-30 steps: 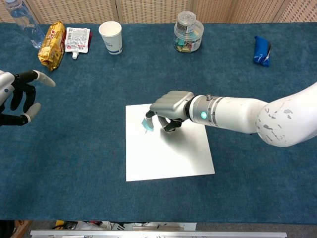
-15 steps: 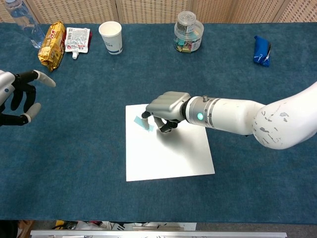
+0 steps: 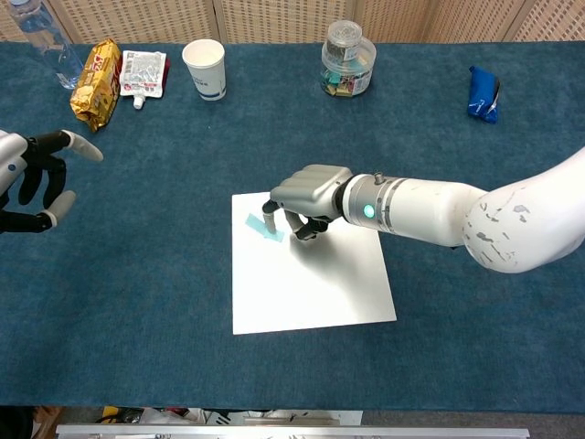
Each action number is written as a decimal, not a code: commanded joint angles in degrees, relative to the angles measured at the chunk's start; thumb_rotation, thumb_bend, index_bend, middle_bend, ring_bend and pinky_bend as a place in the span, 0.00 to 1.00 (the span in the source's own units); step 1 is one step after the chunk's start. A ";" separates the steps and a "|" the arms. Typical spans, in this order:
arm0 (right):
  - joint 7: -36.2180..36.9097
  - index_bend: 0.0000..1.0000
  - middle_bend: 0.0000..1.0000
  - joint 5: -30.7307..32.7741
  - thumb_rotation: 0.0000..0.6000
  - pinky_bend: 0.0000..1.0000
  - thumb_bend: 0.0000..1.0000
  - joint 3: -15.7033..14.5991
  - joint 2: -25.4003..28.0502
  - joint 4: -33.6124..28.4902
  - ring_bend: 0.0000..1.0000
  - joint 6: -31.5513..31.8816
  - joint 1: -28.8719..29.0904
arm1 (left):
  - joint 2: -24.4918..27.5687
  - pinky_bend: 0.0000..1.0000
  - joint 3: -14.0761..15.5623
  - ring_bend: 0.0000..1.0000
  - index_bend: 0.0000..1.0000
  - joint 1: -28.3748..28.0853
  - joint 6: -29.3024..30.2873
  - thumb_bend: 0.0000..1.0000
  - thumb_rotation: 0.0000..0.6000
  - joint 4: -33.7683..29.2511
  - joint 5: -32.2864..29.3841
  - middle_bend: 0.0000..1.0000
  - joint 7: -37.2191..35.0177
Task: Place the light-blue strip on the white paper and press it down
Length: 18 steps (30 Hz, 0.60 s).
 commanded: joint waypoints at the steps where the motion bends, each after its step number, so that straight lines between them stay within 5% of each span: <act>1: -0.15 0.33 1.00 0.38 0.88 1.00 1.00 -0.01 -0.33 0.49 1.00 -0.24 0.15 | -0.02 0.95 -0.02 0.71 0.29 0.00 -0.05 0.44 1.00 -0.04 -0.04 0.70 0.07; 18: -0.05 0.33 1.00 0.42 0.87 1.00 1.00 0.41 -0.99 0.96 1.00 -0.57 0.29 | 0.30 0.95 -0.22 0.71 0.29 0.06 -0.19 0.44 1.00 -0.32 -0.08 0.70 0.13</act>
